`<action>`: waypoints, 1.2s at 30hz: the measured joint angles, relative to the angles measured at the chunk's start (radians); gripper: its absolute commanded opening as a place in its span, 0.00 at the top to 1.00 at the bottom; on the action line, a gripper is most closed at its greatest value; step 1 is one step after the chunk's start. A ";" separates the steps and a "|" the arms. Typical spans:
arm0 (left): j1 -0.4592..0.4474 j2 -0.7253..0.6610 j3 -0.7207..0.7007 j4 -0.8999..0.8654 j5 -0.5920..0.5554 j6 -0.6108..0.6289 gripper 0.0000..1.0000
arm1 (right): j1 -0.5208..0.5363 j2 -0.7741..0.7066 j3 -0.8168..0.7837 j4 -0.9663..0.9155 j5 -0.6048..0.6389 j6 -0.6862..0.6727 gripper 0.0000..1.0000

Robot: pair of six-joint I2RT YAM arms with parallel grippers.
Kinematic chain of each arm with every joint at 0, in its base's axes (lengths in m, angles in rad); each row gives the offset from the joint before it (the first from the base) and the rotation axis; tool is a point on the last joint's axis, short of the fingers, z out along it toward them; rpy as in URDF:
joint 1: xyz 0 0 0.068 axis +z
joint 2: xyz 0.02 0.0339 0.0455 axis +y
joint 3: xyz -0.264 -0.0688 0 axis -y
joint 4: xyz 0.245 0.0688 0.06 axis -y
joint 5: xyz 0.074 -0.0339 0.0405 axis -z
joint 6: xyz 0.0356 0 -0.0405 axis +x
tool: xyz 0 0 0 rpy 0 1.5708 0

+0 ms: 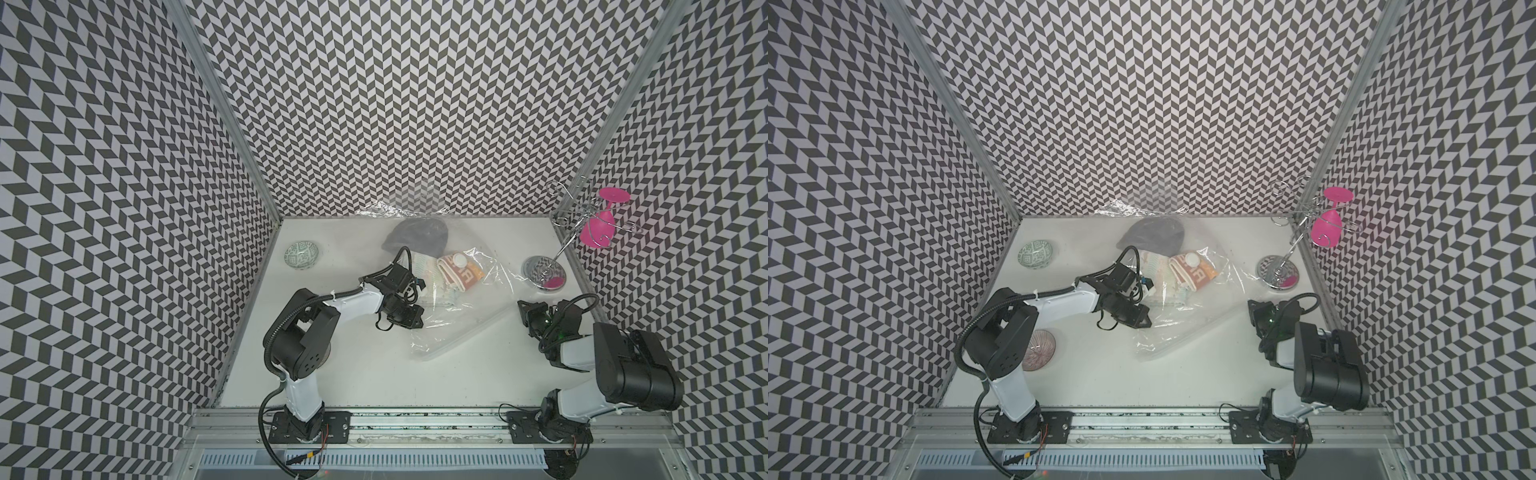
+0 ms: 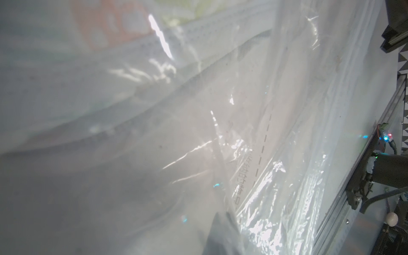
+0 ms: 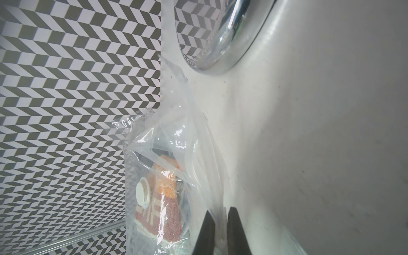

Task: Place the folded towel into the vacuum bag
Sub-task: Close the vacuum bag at the center of the board.

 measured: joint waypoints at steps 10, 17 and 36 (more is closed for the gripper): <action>0.019 -0.008 -0.019 0.026 0.001 0.000 1.00 | -0.042 0.000 0.000 -0.010 -0.056 -0.026 1.00; 0.033 -0.008 -0.031 0.035 -0.002 -0.001 1.00 | -0.077 0.018 0.000 -0.011 -0.077 -0.031 1.00; 0.050 -0.009 -0.041 0.045 -0.001 -0.005 1.00 | -0.157 0.058 0.000 0.011 -0.111 -0.015 1.00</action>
